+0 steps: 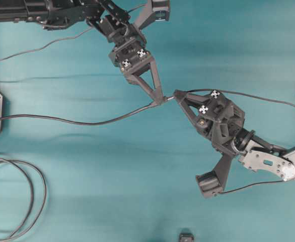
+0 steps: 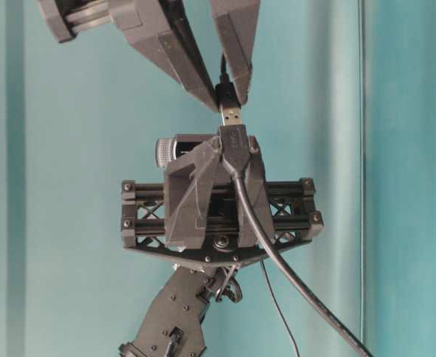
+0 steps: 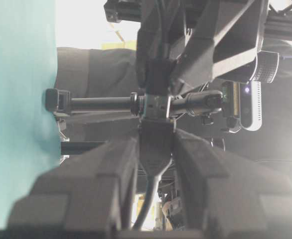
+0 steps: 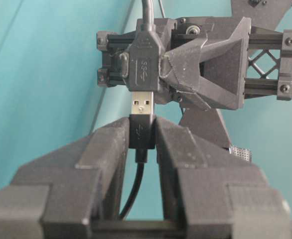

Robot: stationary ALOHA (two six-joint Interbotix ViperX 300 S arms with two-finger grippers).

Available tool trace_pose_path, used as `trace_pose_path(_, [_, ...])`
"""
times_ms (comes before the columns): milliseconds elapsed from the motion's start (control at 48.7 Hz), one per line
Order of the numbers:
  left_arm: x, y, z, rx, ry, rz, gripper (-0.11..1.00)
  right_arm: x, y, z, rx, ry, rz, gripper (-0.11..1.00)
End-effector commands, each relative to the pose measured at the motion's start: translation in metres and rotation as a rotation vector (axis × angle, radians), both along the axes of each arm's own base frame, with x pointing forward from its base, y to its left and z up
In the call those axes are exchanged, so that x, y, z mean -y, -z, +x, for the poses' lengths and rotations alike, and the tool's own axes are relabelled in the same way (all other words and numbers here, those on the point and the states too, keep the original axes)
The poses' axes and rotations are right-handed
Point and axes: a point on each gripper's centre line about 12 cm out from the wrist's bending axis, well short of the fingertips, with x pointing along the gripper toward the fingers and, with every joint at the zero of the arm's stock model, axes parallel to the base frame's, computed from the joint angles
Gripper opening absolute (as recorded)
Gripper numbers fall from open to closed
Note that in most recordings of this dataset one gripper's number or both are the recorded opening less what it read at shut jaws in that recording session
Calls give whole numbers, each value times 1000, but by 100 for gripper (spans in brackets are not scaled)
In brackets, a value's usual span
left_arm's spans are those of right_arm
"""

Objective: Insert the USB using both arms.
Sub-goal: 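Push the male plug into the female socket with the right gripper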

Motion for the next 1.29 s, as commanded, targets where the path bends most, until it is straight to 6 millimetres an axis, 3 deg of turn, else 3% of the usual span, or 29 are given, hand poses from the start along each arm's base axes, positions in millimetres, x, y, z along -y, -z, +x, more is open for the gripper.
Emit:
trace_pose_path(0, [-2,-12,1,21,-6,2,22,-3,-8,1,23,-5,11,18])
trace_pose_path(1274, [1,-6,8,15,-12,16,22,-8,-6,7,18,-22,18,18])
